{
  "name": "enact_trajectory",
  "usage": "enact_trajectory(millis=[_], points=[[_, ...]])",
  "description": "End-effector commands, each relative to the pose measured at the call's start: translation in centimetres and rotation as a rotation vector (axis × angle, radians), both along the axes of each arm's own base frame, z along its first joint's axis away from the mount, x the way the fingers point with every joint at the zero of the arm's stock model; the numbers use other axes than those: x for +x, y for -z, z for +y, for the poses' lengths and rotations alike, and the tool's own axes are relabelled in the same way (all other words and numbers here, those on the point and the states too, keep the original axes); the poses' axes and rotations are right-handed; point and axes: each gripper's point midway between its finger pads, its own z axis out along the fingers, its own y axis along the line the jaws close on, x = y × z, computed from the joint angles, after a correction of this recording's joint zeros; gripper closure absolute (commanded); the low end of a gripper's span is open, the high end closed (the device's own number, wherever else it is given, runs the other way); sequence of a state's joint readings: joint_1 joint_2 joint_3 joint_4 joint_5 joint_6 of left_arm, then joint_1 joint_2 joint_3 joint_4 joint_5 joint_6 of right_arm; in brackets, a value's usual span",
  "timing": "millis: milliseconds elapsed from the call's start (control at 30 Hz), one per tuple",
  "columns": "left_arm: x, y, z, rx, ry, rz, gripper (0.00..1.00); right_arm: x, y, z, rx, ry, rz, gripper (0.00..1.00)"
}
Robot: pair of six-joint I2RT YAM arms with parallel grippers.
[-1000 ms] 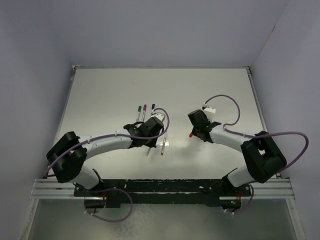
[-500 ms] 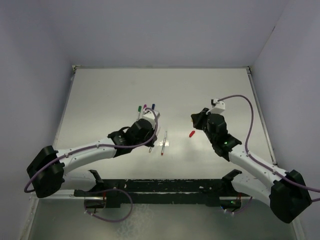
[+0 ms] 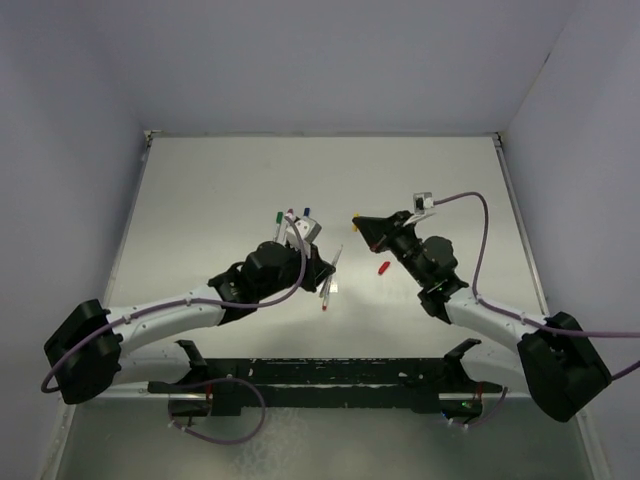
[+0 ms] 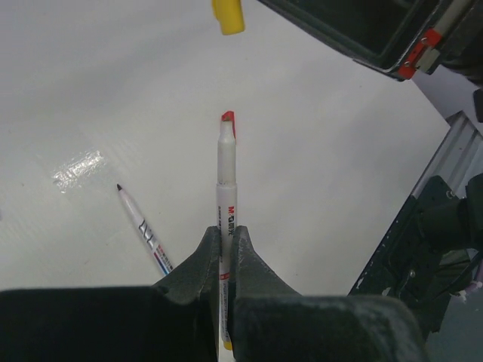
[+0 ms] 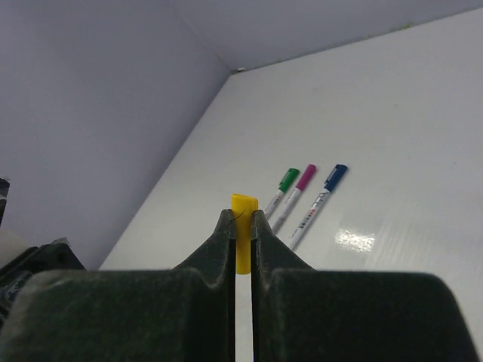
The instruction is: Insert the pens into the pen caps
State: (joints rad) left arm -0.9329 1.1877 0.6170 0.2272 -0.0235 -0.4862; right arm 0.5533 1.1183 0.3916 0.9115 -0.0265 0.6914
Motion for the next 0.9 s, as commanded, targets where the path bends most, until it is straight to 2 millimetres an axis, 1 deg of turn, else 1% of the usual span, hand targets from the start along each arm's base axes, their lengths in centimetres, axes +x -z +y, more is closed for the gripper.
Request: enact_trajectory(millis=[0,100,400,667,867], points=[[0.1,-5.6,-1.6,-0.179,0.051,-0.148,1.00,-0.9,-5.9,1.4,0.215,-0.099,-0.168,1.00],[0.4,-6.4,-1.5,-0.210,0.032,-0.175,1.00,-1.0,-6.5,1.8,0.264,-0.125,-0.188,1.00],[1.2,-6.8,-1.3,-0.242,-0.022,-0.174,1.00,-1.8,-8.5,1.8,0.328,-0.158,-0.252,1.00],[1.6,-7.9,-1.2,-0.280,-0.048,-0.192,1.00,-2.1,-8.4,2.1,0.329,-0.181,-0.251,1.00],[1.6,-8.0,-1.3,-0.287,-0.047,-0.191,1.00,-2.3,-8.3,2.1,0.329,-0.190,-0.253,1.00]])
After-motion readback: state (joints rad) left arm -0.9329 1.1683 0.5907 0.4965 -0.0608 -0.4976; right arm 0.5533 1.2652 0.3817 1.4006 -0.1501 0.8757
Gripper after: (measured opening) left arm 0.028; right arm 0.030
